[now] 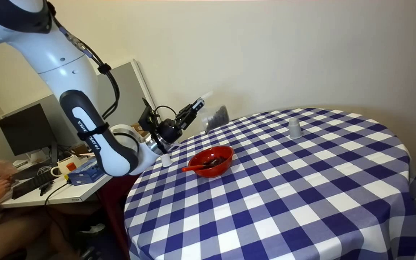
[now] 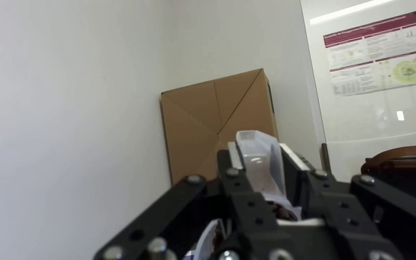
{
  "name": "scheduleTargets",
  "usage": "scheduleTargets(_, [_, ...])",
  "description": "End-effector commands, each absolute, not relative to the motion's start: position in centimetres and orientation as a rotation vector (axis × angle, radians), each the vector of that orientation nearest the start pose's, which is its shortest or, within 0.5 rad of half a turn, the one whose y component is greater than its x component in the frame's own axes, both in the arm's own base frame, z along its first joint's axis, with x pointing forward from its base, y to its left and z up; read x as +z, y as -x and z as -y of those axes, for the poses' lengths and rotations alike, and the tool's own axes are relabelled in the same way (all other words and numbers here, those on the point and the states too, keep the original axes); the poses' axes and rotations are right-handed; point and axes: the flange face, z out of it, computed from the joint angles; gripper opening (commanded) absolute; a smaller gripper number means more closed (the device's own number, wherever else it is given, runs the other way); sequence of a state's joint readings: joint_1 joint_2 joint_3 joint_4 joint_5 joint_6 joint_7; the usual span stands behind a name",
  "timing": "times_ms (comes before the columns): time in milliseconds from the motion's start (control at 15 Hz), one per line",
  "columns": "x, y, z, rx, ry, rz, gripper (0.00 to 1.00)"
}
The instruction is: Pour some of the beans in the jar into the red bowl
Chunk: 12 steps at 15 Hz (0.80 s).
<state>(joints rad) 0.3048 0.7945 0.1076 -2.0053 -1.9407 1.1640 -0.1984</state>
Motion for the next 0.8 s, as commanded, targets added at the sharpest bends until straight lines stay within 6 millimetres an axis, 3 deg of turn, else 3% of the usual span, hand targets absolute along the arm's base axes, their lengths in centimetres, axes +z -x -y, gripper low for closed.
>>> scheduleTargets(0, [13.3, -54.5, -9.8, -0.689, -0.598, -0.923, 0.12])
scheduleTargets(400, [13.3, -54.5, -9.1, -0.746, -0.640, -0.930, 0.12])
scheduleTargets(733, [13.8, -55.1, -7.9, -0.852, -0.787, -0.939, 0.12])
